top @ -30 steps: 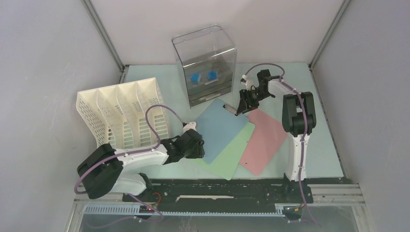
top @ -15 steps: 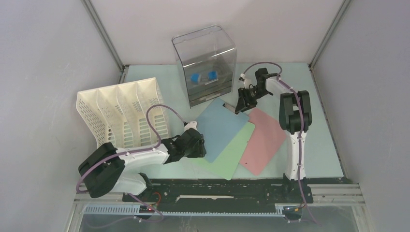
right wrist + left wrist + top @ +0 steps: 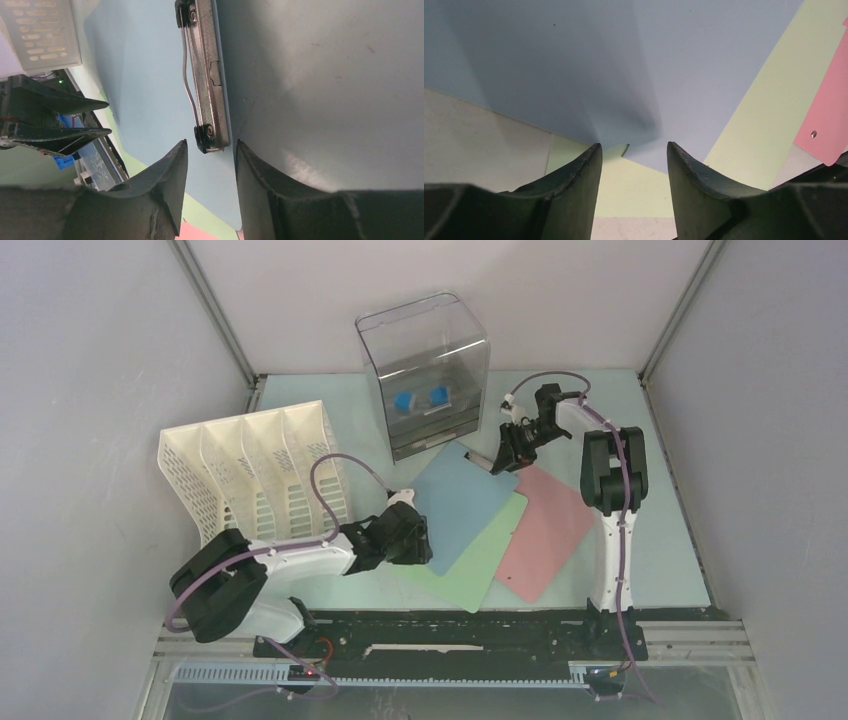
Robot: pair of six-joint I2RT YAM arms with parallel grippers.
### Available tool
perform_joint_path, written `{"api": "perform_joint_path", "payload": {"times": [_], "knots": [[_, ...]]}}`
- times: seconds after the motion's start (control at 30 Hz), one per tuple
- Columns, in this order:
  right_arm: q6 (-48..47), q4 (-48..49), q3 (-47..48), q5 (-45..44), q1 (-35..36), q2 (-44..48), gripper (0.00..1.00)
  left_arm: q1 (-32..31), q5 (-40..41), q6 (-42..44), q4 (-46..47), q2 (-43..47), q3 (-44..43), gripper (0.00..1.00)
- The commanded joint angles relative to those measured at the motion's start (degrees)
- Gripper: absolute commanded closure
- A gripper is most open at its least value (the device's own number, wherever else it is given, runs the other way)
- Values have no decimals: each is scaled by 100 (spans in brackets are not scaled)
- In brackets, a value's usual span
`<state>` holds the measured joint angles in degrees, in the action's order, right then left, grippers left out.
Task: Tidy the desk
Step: Pick up the folder from the center of the board.
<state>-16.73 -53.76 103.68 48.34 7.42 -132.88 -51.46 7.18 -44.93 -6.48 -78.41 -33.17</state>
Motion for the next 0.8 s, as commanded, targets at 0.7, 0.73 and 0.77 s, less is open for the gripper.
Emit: {"api": "perform_joint_path", "payload": {"times": [0.7,0.73,0.77], "knots": [[-293,-658,278,1367,-153,644,69,11,-445,388,123,-521,-541,45],[-322,-702,290,1412,-151,655,69,7,-453,388,121,-525,-542,45],[-332,-732,308,1446,-153,671,69,10,-448,384,121,-518,-539,45]]}}
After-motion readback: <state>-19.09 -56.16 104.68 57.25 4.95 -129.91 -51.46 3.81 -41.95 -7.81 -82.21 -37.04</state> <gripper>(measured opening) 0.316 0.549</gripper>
